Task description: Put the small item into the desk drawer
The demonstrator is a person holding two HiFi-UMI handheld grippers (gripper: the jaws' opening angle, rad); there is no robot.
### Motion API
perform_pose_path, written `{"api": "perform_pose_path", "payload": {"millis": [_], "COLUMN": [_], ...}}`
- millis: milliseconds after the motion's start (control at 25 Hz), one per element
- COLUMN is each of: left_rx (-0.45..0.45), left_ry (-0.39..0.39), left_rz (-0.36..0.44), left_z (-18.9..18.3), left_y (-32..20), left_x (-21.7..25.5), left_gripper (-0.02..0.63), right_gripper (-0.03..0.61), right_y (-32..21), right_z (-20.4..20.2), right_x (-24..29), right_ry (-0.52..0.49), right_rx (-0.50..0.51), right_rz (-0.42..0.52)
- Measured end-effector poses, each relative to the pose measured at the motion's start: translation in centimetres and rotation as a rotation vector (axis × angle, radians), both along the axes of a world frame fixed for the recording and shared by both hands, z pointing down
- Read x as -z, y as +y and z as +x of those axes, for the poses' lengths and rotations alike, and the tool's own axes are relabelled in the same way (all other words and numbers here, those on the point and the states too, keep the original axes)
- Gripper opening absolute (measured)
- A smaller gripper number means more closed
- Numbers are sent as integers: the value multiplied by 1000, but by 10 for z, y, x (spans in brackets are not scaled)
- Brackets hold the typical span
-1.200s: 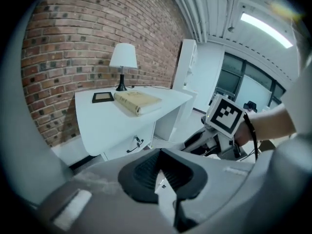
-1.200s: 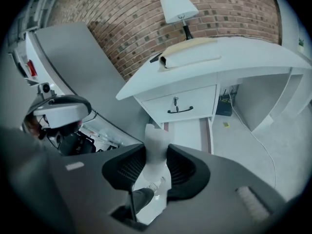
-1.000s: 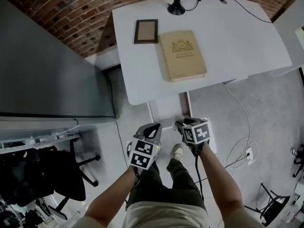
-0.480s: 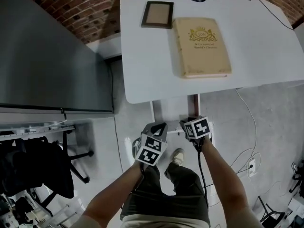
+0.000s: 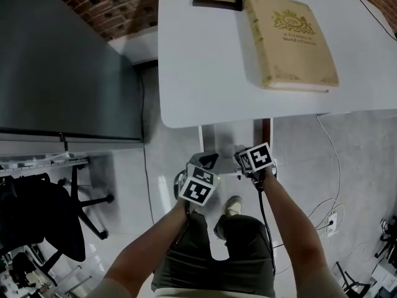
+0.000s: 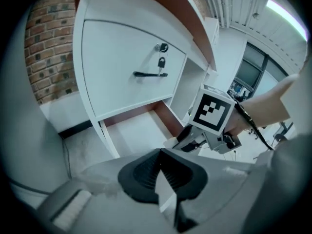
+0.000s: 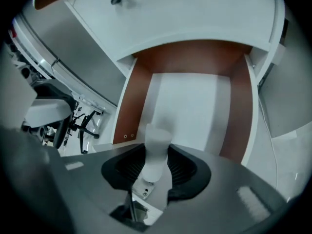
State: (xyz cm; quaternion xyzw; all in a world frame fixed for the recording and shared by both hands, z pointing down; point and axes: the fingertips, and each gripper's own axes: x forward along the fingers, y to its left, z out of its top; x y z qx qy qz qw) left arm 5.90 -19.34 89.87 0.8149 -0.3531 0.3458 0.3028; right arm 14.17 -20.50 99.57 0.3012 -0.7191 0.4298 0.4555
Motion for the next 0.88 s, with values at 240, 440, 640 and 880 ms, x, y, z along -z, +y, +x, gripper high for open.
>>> {"api": "perform_pose_path", "payload": {"millis": [240,440,640,880], "left_rx": [12,72,66,37], "left_ry": [29,65,55,58], "left_rz": [-22,-76,-75,-61], "left_z": [-1,-14,-27,-30], "left_y": [-13,-17,-16,-12], "left_x": [-27,-29,-17,35], "left_gripper": [3,3,3,3], "right_gripper": [152,155,161,154], "right_y": [-4,-1,2,18], "right_z": [0,4,2,-3], "right_x": [-33,-44,-30,34], "right_ry": [12,8,-8,-50], "right_rx": [-37,-69,-106,-127], "right_rz": [-40,-70,-73,-55]}}
